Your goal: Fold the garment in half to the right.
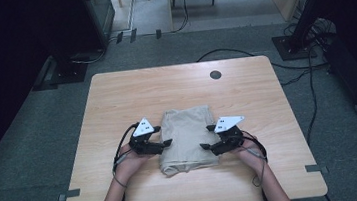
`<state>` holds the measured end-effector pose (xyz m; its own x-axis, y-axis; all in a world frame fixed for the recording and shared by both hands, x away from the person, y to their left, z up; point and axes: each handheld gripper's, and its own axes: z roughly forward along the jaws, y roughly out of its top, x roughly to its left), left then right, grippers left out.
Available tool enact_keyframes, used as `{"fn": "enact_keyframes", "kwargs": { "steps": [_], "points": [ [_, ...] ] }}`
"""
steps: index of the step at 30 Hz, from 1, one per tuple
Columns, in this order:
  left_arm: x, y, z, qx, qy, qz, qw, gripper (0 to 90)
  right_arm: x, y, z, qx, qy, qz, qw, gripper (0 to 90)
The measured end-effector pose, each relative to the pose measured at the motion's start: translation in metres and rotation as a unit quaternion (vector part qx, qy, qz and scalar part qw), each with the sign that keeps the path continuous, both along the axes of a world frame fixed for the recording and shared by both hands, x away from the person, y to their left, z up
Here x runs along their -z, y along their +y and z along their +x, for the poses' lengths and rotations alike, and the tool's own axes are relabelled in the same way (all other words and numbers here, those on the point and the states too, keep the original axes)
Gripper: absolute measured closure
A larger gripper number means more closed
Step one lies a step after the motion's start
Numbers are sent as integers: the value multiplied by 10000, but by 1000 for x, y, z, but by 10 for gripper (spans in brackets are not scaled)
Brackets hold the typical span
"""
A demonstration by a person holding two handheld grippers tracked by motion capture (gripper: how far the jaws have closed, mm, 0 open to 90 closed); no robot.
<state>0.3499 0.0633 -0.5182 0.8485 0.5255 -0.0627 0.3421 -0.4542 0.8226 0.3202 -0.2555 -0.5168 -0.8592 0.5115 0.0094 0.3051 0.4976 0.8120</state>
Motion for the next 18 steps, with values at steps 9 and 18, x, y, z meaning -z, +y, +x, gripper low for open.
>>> {"fn": "enact_keyframes", "kwargs": {
  "steps": [9, 18],
  "points": [
    [6, -2, -3, -131, 29, 174, 9998, 268, 8, 3, 1, 53, 130, -225, 9996, 258],
    [1, 6, -8, -329, 76, -45, 9994, 268, 1, -5, -2, 204, 116, 98, 9997, 234]
  ]
}}
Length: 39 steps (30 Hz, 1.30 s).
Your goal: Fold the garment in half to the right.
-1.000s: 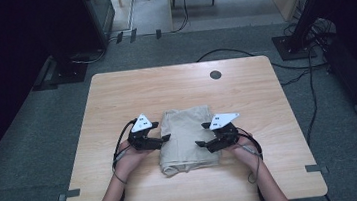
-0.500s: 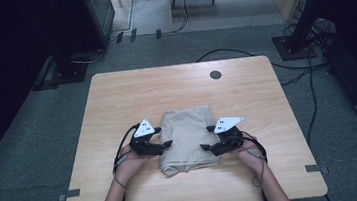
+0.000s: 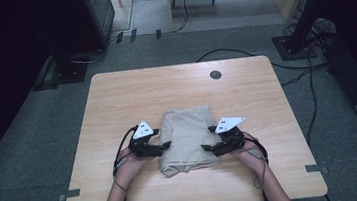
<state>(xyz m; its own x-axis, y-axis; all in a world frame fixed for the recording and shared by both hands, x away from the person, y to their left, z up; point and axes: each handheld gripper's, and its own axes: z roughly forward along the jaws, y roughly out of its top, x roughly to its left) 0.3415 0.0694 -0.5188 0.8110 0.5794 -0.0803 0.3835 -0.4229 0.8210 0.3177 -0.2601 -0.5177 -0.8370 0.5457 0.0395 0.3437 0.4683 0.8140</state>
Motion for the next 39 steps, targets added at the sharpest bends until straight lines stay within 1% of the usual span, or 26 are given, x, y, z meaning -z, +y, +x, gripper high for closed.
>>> {"fn": "enact_keyframes", "kwargs": {
  "steps": [5, 7, 11, 15, 18, 21, 24, 26, 28, 33, 36, 39],
  "points": [
    [-1, 7, -3, -125, 2, -91, 9999, 268, -4, -7, -1, 265, -41, 193, 9995, 229],
    [-2, 9, -4, -176, 2, -88, 9998, 268, -4, -8, -2, 324, -89, 162, 9993, 229],
    [-2, 13, -7, -276, -16, -113, 9996, 268, -3, -11, -2, 428, -114, 135, 9989, 218],
    [-1, 17, -9, -305, -14, -127, 9995, 267, -1, -12, -2, 485, -136, 48, 9987, 216],
    [-1, 19, -10, -302, -23, -138, 9994, 268, -1, -14, -2, 520, -140, 34, 9985, 215],
    [-1, 19, -10, -273, 11, -213, 9994, 268, 0, -16, -1, 556, -99, 44, 9984, 213],
    [-2, 18, -12, -208, -17, -184, 9996, 268, 2, -17, 0, 568, -58, 34, 9984, 209],
    [-1, 18, -12, -129, 63, -247, 9996, 268, 2, -18, 0, 573, -36, 30, 9983, 207],
    [-2, 20, -14, -70, 60, -316, 9995, 268, 2, -19, 0, 565, -36, 20, 9984, 205],
    [-2, 23, -15, -89, 58, -312, 9995, 268, 1, -23, 0, 646, 16, 24, 9979, 202],
    [-1, 23, -15, -70, 32, -270, 9996, 268, 1, -24, -1, 686, -2, 3, 9976, 202],
    [-1, 23, -14, -50, 3, -226, 9997, 268, 0, -26, -1, 668, -4, -3, 9978, 202]
  ]
}}
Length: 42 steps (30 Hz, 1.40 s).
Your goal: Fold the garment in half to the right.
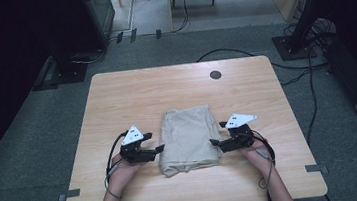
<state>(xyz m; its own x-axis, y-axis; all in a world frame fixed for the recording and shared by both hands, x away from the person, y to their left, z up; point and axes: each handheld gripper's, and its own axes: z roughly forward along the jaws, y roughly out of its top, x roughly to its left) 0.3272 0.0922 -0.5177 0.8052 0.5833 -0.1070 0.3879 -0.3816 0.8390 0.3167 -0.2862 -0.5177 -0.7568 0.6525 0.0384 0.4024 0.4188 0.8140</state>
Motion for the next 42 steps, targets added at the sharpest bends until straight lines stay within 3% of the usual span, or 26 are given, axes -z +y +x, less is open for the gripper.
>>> {"fn": "enact_keyframes", "kwargs": {
  "steps": [20, 42],
  "points": [
    [2, 7, 3, -112, 150, 24, 9998, 267, 2, -13, 2, 138, 239, 20, 9996, 191],
    [6, 11, 6, -245, 261, 198, 9992, 267, 1, -24, 2, 273, 254, -17, 9993, 190]
  ]
}}
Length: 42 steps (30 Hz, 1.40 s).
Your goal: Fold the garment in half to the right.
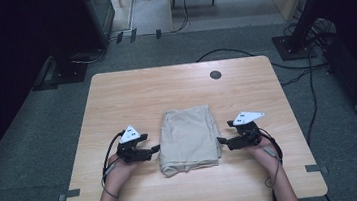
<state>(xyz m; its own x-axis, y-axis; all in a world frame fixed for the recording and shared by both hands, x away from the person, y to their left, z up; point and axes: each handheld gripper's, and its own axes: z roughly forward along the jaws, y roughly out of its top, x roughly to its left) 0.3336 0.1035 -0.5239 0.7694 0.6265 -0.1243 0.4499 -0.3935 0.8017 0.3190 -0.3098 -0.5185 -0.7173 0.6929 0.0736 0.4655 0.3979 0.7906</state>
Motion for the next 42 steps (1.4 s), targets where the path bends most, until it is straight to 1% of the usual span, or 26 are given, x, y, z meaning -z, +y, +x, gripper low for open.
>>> {"fn": "enact_keyframes", "kwargs": {
  "steps": [4, 7, 9, 12, 17, 19, 22, 24, 26, 30, 32, 42],
  "points": [
    [1, 1, 0, -27, 4, 40, 10000, 268, 0, -3, 0, 18, -7, -13, 10000, 190],
    [2, 2, 1, -52, 42, 60, 10000, 267, -1, -5, 0, 60, 9, 24, 10000, 189],
    [2, 3, 2, -66, 20, 73, 9999, 268, -1, -6, 0, 73, 20, 37, 10000, 189],
    [2, 3, 2, -105, 23, 151, 9998, 267, 0, -7, 0, 81, 25, 31, 10000, 189],
    [2, 5, 3, -168, 113, 84, 9998, 267, 0, -9, 0, 112, 45, 11, 9999, 188],
    [2, 4, 4, -185, 120, 122, 9997, 268, -1, -11, 0, 133, 53, 26, 9999, 188],
    [3, 4, 4, -228, 123, 258, 9993, 268, -1, -13, 0, 161, 40, 30, 9999, 188],
    [3, 4, 4, -274, 123, 268, 9992, 268, -1, -15, 0, 185, 45, 32, 9998, 188],
    [3, 3, 4, -309, 84, 329, 9989, 268, -1, -16, 0, 201, 51, 43, 9998, 189],
    [3, 2, 3, -299, 1, 453, 9985, 268, 0, -17, 0, 208, 40, 32, 9998, 188],
    [3, 1, 3, -321, -55, 543, 9980, 267, 0, -18, 0, 218, 57, 39, 9997, 188],
    [3, 0, 3, -350, -135, 663, 9971, 267, 0, -23, 0, 294, 63, 15, 9995, 188]
  ]
}}
